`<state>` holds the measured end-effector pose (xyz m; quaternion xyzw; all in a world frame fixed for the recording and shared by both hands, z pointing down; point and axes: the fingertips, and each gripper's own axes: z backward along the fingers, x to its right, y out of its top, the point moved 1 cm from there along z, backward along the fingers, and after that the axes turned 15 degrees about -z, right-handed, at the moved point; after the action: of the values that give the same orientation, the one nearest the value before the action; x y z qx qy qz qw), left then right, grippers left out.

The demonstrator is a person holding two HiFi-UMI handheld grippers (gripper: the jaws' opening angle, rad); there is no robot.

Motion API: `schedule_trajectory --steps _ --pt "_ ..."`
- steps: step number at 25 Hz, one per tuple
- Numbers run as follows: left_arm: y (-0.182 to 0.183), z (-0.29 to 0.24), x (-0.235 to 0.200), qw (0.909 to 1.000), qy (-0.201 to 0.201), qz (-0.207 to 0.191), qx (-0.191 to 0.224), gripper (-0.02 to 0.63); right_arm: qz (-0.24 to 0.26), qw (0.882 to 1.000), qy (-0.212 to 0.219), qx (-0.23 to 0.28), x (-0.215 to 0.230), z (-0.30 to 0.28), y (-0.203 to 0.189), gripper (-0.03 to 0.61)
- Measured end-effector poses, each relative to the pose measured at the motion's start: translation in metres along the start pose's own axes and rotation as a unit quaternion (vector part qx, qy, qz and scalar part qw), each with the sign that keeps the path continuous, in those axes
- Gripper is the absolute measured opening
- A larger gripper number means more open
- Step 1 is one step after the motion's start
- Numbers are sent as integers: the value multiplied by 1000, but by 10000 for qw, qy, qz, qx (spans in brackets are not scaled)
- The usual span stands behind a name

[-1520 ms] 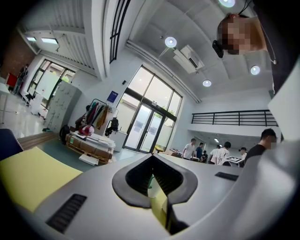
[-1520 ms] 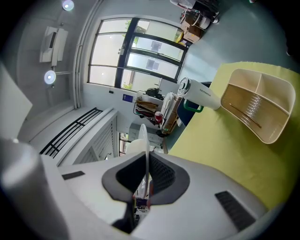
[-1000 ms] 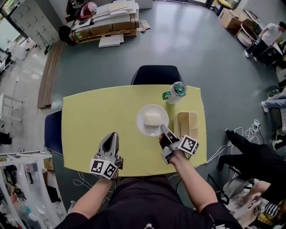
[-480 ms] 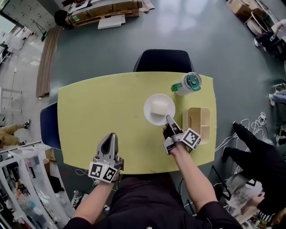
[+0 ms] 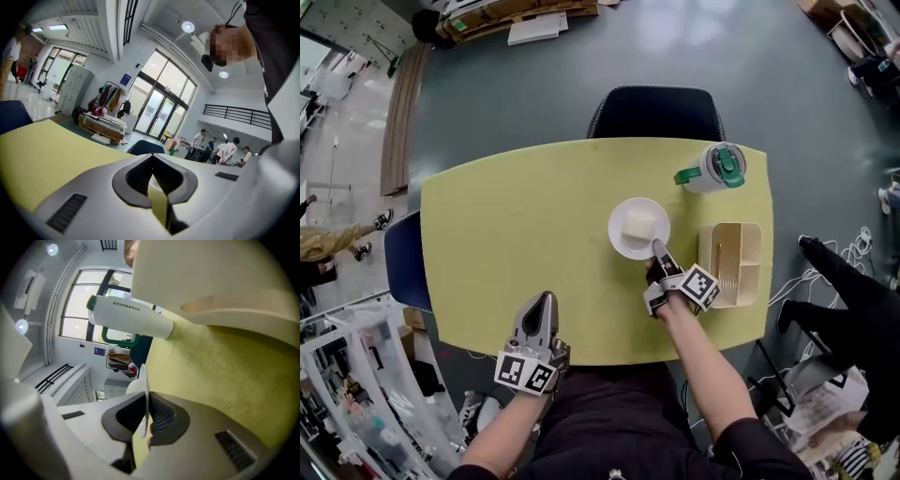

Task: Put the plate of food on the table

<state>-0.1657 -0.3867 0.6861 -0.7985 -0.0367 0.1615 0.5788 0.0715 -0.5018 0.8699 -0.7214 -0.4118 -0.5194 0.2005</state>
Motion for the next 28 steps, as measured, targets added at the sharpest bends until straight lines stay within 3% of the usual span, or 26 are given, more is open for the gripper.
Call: schedule_trajectory --steps 10,19,28 --pt "-16 4 -2 9998 1 59 -183 9 -284 9977 -299 534 35 -13 3 23" --pt "-29 8 -12 9990 36 266 -347 9 -265 9910 -954 902 52 -17 2 25" --pt "-21 19 -22 9992 162 255 -243 9 80 9734 -1907 1265 58 -8 1 154"
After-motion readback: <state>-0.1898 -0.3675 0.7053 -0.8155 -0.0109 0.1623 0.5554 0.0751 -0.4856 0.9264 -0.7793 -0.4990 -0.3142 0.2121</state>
